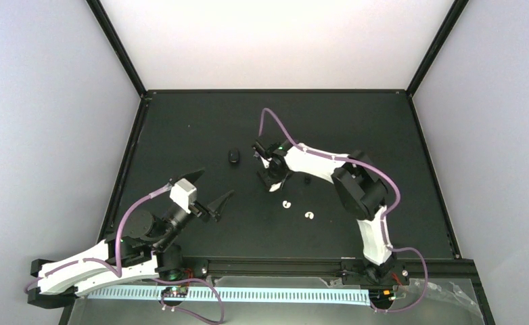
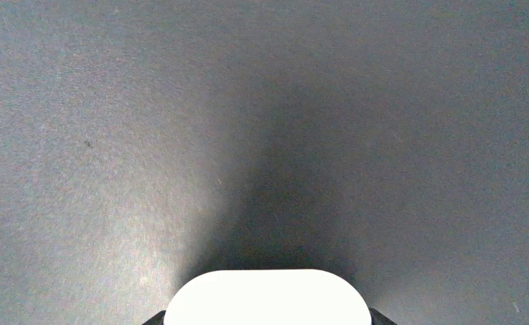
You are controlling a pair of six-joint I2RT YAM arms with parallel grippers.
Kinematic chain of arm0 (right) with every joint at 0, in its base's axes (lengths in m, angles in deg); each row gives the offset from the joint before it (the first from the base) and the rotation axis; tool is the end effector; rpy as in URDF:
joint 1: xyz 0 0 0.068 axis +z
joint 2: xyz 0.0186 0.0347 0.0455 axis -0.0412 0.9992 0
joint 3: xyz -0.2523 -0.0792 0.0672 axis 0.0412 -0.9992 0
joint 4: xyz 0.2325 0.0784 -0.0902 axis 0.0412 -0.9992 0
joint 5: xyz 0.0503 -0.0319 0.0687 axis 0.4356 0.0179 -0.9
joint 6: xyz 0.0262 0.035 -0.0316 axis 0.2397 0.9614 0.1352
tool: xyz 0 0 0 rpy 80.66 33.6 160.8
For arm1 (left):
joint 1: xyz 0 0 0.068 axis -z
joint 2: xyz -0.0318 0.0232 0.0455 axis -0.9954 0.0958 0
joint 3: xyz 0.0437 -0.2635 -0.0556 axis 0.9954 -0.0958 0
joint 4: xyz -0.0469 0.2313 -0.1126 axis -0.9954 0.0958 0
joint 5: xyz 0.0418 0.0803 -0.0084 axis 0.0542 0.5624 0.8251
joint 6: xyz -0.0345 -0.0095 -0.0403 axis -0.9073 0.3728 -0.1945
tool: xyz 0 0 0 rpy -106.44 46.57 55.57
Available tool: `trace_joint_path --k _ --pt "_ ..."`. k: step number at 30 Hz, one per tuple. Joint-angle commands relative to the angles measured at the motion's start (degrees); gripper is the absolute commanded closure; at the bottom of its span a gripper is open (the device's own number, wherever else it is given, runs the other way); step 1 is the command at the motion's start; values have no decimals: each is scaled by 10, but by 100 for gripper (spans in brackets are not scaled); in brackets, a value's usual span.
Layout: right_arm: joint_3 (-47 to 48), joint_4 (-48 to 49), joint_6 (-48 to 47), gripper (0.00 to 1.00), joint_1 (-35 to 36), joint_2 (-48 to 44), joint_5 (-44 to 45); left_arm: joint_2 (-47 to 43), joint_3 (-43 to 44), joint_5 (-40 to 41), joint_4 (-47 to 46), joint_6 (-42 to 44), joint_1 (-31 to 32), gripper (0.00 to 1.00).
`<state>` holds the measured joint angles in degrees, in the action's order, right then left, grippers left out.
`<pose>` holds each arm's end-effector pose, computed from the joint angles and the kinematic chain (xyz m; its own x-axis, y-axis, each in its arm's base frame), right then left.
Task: Insert the wireless bluetooth earbuds into the charging case
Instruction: Pick up the charging case at the center of the board.
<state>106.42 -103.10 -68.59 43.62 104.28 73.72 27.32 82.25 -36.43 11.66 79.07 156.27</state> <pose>0.2892 0.2976 0.1571 -0.8069 -0.5315 -0.2575 -0.5554 0.8312 0.0248 0.0467 -0.0789 0.3186 0.0926 -0.0905 -0.9916 0.6173 0.7866 -0.0141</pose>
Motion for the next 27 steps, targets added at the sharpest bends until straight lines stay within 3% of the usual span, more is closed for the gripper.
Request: trace_joint_path --k 1,8,12,16,22,27 --pt "-59 71 147 57 -21 -130 14 11 5 23 2 4 4 1" --pt "-106 127 347 73 -35 -312 33 54 22 52 -42 -15 4 1" --pt "-134 159 461 97 -35 -399 42 81 21 59 -130 -46 3 1" --pt "-136 142 526 99 -34 -463 64 133 9 53 -259 -39 0 1" --pt "-153 113 568 99 -29 -545 89 290 81 -69 -303 -66 -35 1" --pt "-163 98 584 99 -29 -585 90 395 143 -118 -320 -94 -52 1"
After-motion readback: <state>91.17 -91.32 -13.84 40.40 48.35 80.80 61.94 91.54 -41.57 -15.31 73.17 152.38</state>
